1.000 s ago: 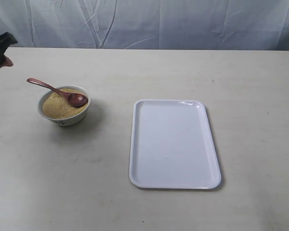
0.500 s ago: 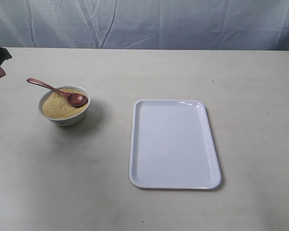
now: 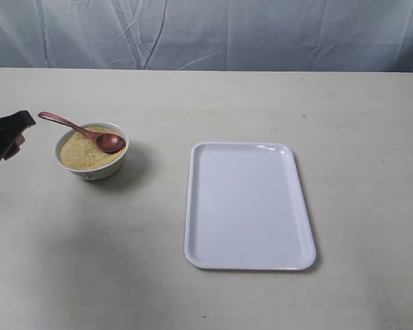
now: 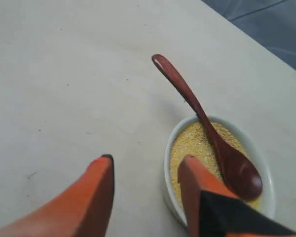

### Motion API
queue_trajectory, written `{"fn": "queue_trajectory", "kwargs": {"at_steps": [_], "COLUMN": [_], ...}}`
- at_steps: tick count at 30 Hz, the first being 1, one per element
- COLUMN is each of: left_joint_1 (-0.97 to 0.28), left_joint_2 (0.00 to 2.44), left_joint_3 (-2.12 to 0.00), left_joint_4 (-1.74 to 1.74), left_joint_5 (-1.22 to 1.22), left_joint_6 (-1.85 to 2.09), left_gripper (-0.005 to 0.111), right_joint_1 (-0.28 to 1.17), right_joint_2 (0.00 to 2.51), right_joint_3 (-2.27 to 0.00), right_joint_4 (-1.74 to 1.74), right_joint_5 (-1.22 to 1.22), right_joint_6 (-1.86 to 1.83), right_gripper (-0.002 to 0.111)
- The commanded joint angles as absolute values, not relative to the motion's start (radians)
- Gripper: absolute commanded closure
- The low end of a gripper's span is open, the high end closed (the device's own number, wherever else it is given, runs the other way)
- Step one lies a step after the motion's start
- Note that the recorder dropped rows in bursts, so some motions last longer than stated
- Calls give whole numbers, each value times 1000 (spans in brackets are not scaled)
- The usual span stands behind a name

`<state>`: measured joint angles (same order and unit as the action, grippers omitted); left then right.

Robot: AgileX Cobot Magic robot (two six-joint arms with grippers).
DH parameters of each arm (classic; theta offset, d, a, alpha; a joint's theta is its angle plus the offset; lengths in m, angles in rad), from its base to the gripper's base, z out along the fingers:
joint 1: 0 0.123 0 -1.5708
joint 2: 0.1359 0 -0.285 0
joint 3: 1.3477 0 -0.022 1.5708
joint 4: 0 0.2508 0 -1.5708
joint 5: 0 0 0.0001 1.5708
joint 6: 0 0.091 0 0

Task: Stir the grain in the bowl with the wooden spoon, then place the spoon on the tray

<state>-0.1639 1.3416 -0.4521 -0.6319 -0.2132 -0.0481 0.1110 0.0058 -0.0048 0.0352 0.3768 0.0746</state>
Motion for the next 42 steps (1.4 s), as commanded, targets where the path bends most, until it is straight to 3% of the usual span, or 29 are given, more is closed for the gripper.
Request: {"fn": "queue_trajectory", "kwargs": {"at_steps": [1,5,10,15,22,26,33,42], "left_joint_1": [-203,-201,-193,-48,170,232,252,252], "left_joint_2": [1284,1269,1295,1341,1542,1697,1902,2050], "left_joint_3": [-398,-367,-373,-392,-496,-539,-604,-733], "left_joint_4": [-322,106,180,216,647,698,717,769], "left_joint_5": [-292,-447,-554,-552,-677,-792,-967,-980], "left_joint_6": [-474,-1028,-1040,-1013,-1453,-1572,-1573,-1613], "left_gripper": [64,64,64,64,64,64,58,54], "right_joint_1": [105,105,105,105,105,105,105,105], "right_joint_2": [0,0,0,0,0,0,0,0], "right_joint_3": [0,0,0,0,0,0,0,0], "right_joint_4": [38,38,38,38,36,36,36,38], "right_joint_5": [365,365,365,365,363,363,363,363], "right_joint_6": [71,71,71,71,71,71,71,71], "right_gripper": [106,106,106,106,106,106,106,106]}}
